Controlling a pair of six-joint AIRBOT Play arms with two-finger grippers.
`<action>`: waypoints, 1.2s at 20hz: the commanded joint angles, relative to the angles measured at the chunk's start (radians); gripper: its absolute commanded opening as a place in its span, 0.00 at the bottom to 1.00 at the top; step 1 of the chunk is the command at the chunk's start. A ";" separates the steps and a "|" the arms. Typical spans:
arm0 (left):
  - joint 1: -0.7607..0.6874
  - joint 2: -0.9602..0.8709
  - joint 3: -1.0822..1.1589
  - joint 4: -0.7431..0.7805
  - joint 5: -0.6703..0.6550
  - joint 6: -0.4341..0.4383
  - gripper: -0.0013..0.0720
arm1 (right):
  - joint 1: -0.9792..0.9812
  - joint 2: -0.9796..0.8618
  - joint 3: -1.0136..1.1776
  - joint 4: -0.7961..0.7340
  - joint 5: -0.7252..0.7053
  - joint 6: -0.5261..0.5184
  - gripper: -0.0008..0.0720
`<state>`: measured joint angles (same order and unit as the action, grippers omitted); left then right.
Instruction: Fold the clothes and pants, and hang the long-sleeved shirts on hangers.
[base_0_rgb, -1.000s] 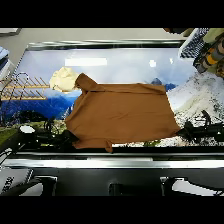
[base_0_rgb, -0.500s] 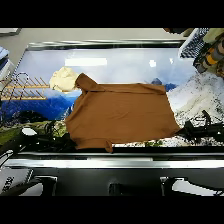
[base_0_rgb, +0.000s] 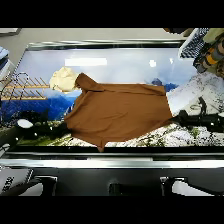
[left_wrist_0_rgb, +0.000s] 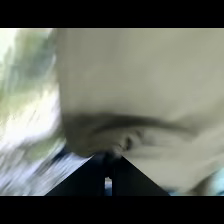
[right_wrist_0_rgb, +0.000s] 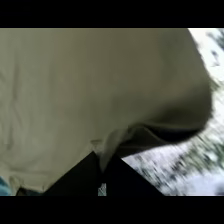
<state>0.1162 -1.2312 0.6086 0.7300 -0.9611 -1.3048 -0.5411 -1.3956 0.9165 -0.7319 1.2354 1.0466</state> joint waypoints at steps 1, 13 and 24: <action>0.001 0.011 0.216 -0.023 -0.029 -0.032 0.04 | 0.127 0.073 0.120 0.044 -0.117 0.047 0.05; 0.001 0.302 1.218 0.363 -0.225 -0.442 0.04 | 0.164 0.565 0.897 -0.034 -0.177 0.381 0.05; 0.001 0.502 1.238 0.725 -0.358 -0.630 0.04 | 0.164 0.722 0.917 -0.369 0.041 0.768 0.05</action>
<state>0.1162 -0.7185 1.8488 1.3861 -1.2682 -1.9476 -0.3782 -0.6323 1.8305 -1.0439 1.1229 1.7401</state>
